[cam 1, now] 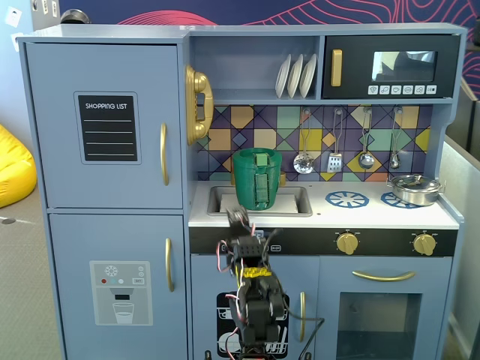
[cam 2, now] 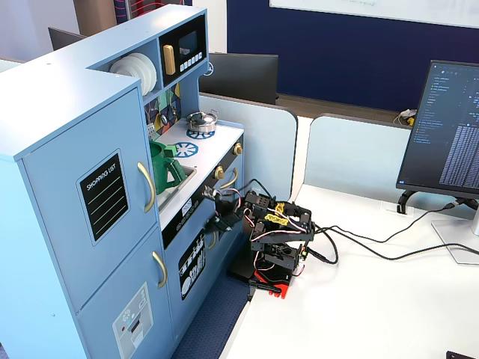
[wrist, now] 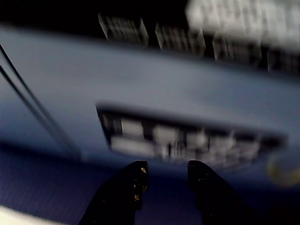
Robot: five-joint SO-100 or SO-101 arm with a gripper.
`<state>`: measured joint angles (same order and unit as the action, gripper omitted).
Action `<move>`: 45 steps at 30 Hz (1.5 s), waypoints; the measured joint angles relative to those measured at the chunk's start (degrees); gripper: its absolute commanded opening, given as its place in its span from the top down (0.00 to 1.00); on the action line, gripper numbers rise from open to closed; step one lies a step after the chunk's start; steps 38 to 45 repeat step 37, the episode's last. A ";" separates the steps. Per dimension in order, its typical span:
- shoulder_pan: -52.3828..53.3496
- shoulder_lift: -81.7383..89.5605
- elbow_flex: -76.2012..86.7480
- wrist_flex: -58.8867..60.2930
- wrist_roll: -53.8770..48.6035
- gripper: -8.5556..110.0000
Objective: Close the left cabinet door
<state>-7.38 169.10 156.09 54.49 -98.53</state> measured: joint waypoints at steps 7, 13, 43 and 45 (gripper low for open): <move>3.52 9.84 9.32 20.13 11.25 0.93; 3.52 12.74 11.25 26.02 11.43 0.93; 3.43 12.83 11.60 26.19 12.22 0.91; 3.43 12.83 11.60 26.19 12.22 0.91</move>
